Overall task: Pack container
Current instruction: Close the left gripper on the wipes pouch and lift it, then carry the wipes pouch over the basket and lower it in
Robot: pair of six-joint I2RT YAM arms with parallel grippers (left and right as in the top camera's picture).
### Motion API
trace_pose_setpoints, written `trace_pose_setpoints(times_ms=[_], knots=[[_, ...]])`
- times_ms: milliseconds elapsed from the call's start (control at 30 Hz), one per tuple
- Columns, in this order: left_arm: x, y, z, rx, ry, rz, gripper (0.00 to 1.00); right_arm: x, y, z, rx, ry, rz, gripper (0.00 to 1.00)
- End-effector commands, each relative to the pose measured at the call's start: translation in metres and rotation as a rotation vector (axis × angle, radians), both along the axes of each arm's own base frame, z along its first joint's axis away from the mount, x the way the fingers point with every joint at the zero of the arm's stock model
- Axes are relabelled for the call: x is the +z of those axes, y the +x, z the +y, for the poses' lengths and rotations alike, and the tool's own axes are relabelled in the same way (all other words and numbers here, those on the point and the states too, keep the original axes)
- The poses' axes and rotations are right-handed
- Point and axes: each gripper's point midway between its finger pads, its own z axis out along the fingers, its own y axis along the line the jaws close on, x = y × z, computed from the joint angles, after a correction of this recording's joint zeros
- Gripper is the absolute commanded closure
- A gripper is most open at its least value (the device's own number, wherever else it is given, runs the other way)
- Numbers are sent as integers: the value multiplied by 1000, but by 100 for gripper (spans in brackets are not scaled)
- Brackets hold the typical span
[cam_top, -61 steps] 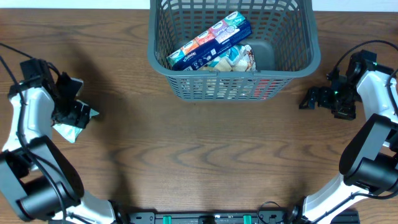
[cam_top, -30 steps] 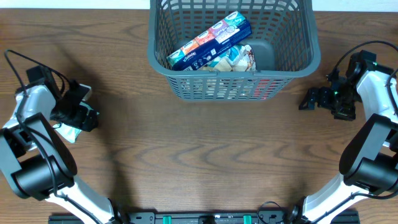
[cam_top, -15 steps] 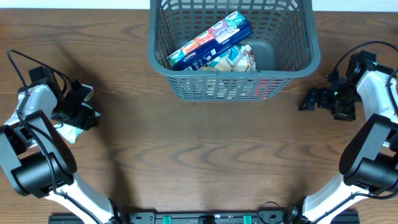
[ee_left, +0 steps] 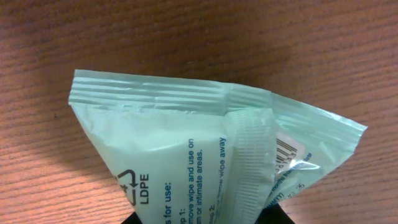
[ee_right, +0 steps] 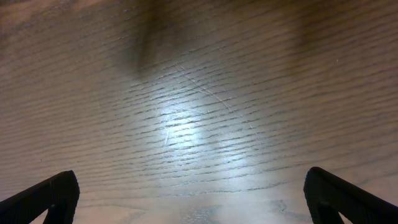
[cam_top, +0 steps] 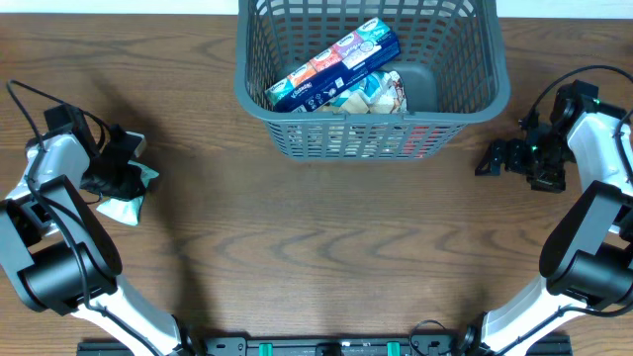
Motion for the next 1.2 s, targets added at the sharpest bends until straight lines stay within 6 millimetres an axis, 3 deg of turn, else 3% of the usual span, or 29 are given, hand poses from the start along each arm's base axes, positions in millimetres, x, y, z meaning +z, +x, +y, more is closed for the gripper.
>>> trace_pose_setpoints(times_ms=[0, 100, 267, 400, 600, 767, 900, 1033, 1167], knots=[[-3, 5, -15, 47, -88, -15, 85, 0, -1, 0, -12, 7, -1, 1], [9, 13, -15, 93, -81, -43, 88, 0, -1, 0, -12, 7, -1, 1], [47, 29, -26, 68, -48, -136, 87, 0, -1, 0, -11, 6, 0, 1], [96, 47, -44, 58, -16, -257, 87, 0, -1, 0, -11, 6, -1, 1], [195, 73, -78, 164, -44, -498, 87, 0, -1, 0, -12, 7, -1, 1], [289, 87, -124, 57, -65, -724, 87, 0, -1, 0, -12, 7, 0, 1], [348, 93, -164, -18, -108, -856, 88, 0, -1, 0, -12, 7, 0, 1], [397, 96, -203, -111, -151, -987, 88, 0, -1, 0, -4, 6, -1, 1], [427, 97, -243, -213, -194, -1104, 90, 0, 0, -1, -3, 2, -2, 1]])
